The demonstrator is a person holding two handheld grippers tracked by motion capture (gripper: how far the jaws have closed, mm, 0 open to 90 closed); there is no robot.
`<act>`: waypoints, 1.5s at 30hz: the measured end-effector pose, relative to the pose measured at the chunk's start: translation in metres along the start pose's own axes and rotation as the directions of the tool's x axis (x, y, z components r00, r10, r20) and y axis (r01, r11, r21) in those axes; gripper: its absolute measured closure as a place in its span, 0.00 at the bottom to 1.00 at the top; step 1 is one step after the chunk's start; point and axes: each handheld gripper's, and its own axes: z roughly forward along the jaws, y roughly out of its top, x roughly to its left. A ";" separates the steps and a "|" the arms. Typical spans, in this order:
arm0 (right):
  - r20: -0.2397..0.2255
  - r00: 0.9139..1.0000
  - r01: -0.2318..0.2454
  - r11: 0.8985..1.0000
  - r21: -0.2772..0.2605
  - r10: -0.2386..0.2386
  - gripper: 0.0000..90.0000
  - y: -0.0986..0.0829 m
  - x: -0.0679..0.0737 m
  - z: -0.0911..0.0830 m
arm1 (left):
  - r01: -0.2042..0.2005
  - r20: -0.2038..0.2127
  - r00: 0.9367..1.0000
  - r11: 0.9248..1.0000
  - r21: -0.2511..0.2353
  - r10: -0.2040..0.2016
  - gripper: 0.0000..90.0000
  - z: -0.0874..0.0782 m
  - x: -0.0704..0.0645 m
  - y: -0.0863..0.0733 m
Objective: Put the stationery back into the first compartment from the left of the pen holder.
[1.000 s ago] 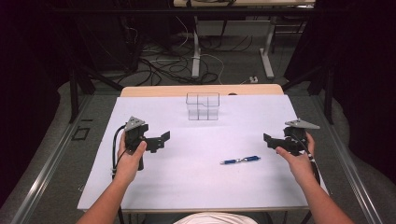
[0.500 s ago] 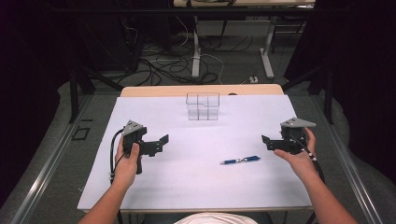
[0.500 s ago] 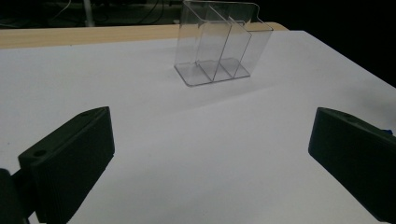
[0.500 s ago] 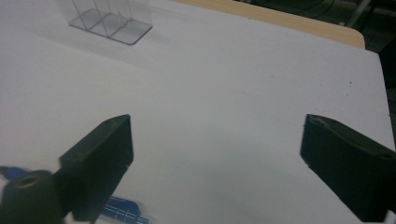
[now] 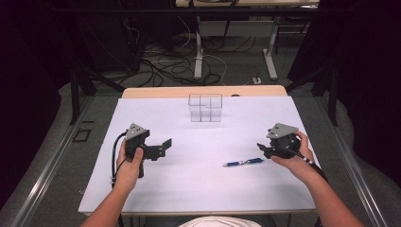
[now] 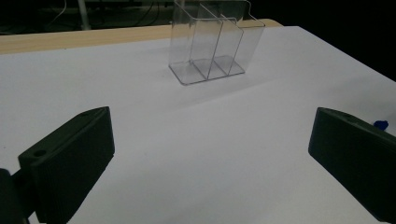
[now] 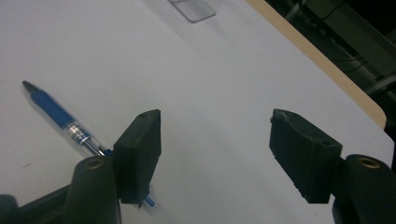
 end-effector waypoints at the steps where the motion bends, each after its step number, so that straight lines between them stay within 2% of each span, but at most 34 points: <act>1: -0.003 1.000 0.017 1.000 0.007 -0.017 0.40 0.002 0.002 0.001 | 0.001 0.000 1.000 1.000 0.001 -0.001 0.00 0.000 0.000 0.000; 5: -0.024 0.997 0.069 0.997 0.018 -0.069 0.40 0.007 0.005 0.007 | -0.002 -0.010 1.000 1.000 0.003 0.002 0.00 -0.002 0.001 -0.001; 9: -0.053 0.992 0.122 0.991 0.055 -0.119 0.41 0.015 0.011 0.014 | 0.011 -0.014 1.000 1.000 0.002 -0.011 0.00 -0.003 0.002 -0.001; 10: -0.070 0.984 0.168 0.984 0.059 -0.164 0.41 0.019 0.015 0.018 | 0.010 -0.014 1.000 1.000 0.002 -0.010 0.00 -0.003 0.002 -0.001; 11: -0.070 0.984 0.168 0.984 0.059 -0.164 0.41 0.019 0.015 0.018 | 0.011 -0.014 1.000 1.000 0.004 -0.011 0.00 -0.003 0.002 -0.002; 13: -0.088 0.976 0.206 0.976 0.066 -0.200 0.41 0.023 0.020 0.021 | 0.008 -0.012 1.000 1.000 0.004 -0.008 0.00 -0.003 0.002 -0.002; 16: -0.123 0.959 0.267 0.961 0.076 -0.257 0.40 0.030 0.027 0.024 | -0.003 -0.013 1.000 1.000 0.006 0.003 0.00 -0.002 0.002 -0.002; 19: -0.154 0.944 0.308 0.947 0.091 -0.292 0.39 0.036 0.030 0.026 | 0.006 -0.011 1.000 1.000 0.008 -0.005 0.00 -0.002 0.002 -0.003; 22: -0.194 0.919 0.366 0.926 0.094 -0.344 0.40 0.042 0.033 0.028 | 0.002 -0.014 1.000 1.000 0.013 -0.001 0.00 -0.002 0.003 -0.003; 23: -0.203 0.913 0.377 0.921 0.098 -0.353 0.40 0.043 0.033 0.029 | 0.002 -0.014 1.000 1.000 0.013 -0.001 0.00 -0.002 0.003 -0.003; 25: -0.223 0.905 0.390 0.915 0.099 -0.362 0.41 0.046 0.036 0.030 | 0.007 -0.013 1.000 1.000 0.012 -0.006 0.00 -0.002 0.002 -0.003; 26: -0.237 0.898 0.402 0.910 0.100 -0.371 0.41 0.047 0.037 0.031 | 0.009 -0.011 1.000 1.000 0.013 -0.009 0.00 -0.002 0.003 -0.003; 29: -0.258 0.889 0.413 0.906 0.099 -0.377 0.44 0.050 0.040 0.033 | 0.010 -0.012 1.000 1.000 0.020 -0.010 0.00 -0.001 0.003 -0.004; 31: -0.284 0.876 0.428 0.899 0.088 -0.389 0.46 0.051 0.041 0.036 | 0.010 -0.013 1.000 1.000 0.021 -0.010 0.00 -0.001 0.003 -0.004; 32: -0.292 0.873 0.432 0.898 0.089 -0.391 0.47 0.051 0.041 0.037 | 0.010 -0.013 1.000 1.000 0.022 -0.009 0.00 -0.001 0.003 -0.004; 33: -0.315 0.858 0.452 0.887 0.091 -0.405 0.48 0.051 0.043 0.041 | 0.002 -0.014 1.000 1.000 0.023 -0.002 0.00 -0.001 0.004 -0.004; 35: -0.319 0.856 0.457 0.884 0.096 -0.407 0.49 0.050 0.044 0.042 | 0.001 -0.014 1.000 1.000 0.026 0.000 0.00 -0.001 0.005 -0.005; 37: -0.341 0.844 0.472 0.876 0.105 -0.414 0.51 0.050 0.046 0.045 | 0.008 -0.014 1.000 1.000 0.027 -0.008 0.00 0.000 0.005 -0.005; 38: -0.351 0.834 0.487 0.867 0.107 -0.426 0.53 0.049 0.048 0.046 | 0.003 -0.016 1.000 1.000 0.029 -0.002 0.00 0.000 0.005 -0.005; 39: -0.361 0.820 0.509 0.855 0.103 -0.444 0.54 0.049 0.048 0.047 | 0.004 -0.017 1.000 1.000 0.030 -0.003 0.00 0.000 0.005 -0.006; 41: -0.383 0.805 0.527 0.842 0.114 -0.452 0.58 0.049 0.053 0.049 | 0.003 -0.017 1.000 0.999 0.038 -0.003 0.00 0.000 0.005 -0.006; 42: -0.383 0.805 0.527 0.842 0.114 -0.452 0.58 0.049 0.053 0.049 | 0.003 -0.016 1.000 0.999 0.039 -0.002 0.00 0.000 0.005 -0.006; 43: -0.393 0.799 0.534 0.837 0.117 -0.455 0.59 0.049 0.055 0.049 | 0.003 -0.017 1.000 0.999 0.039 -0.002 0.00 0.000 0.005 -0.006; 45: -0.411 0.781 0.555 0.824 0.111 -0.470 0.62 0.050 0.057 0.050 | 0.003 -0.014 1.000 0.999 0.041 -0.003 0.00 0.001 0.005 -0.006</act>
